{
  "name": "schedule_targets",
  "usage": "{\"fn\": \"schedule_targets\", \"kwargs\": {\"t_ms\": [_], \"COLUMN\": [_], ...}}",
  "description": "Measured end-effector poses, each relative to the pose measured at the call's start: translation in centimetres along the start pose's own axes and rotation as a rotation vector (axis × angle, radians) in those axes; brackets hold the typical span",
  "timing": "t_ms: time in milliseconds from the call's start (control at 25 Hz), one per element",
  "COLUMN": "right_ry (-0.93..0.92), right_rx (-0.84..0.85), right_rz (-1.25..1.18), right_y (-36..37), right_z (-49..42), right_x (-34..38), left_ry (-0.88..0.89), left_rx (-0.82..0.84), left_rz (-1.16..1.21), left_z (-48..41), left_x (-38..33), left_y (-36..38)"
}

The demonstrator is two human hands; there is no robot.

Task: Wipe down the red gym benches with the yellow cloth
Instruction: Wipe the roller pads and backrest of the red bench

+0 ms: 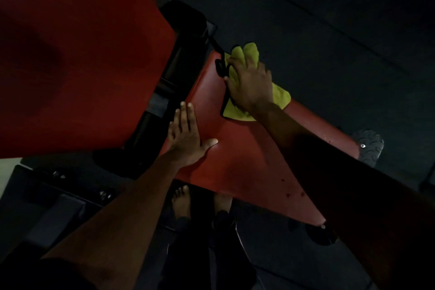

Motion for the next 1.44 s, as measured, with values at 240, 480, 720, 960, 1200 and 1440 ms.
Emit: {"fn": "schedule_targets", "kwargs": {"t_ms": [240,480,720,960,1200,1440], "right_ry": [0.469,0.679,0.389,0.632,0.806,0.501], "right_rx": [-0.082,-0.155,-0.123,-0.090,-0.090,-0.010], "right_rz": [-0.165,-0.171,-0.103,-0.275,-0.284,-0.277], "right_y": [1.5,3.8,4.4,7.1,8.6,10.9], "right_z": [8.2,12.5,15.4,23.7,24.0,26.1], "right_x": [-9.5,-8.1,-3.5,-4.3,2.0,15.0], "left_ry": [-0.009,0.014,0.026,0.192,0.509,0.463], "left_rx": [0.023,0.012,0.040,0.044,0.055,-0.006], "left_rz": [-0.026,-0.030,-0.010,0.039,0.077,0.218], "left_z": [0.2,0.1,0.2,0.3,0.7,-0.1], "left_x": [-0.1,0.0,-0.2,1.0,3.7,3.4], "left_y": [-0.2,-0.2,-0.5,-1.2,-3.5,-5.4]}}
Point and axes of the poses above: each hand's wrist, its own z-axis away from the middle knuckle, its own y-axis out of the palm, x = y × z, the point moved 7 cm from there along -z, towards the middle knuckle, and after that the axes turned 3 degrees about z, right-handed, at the moved point
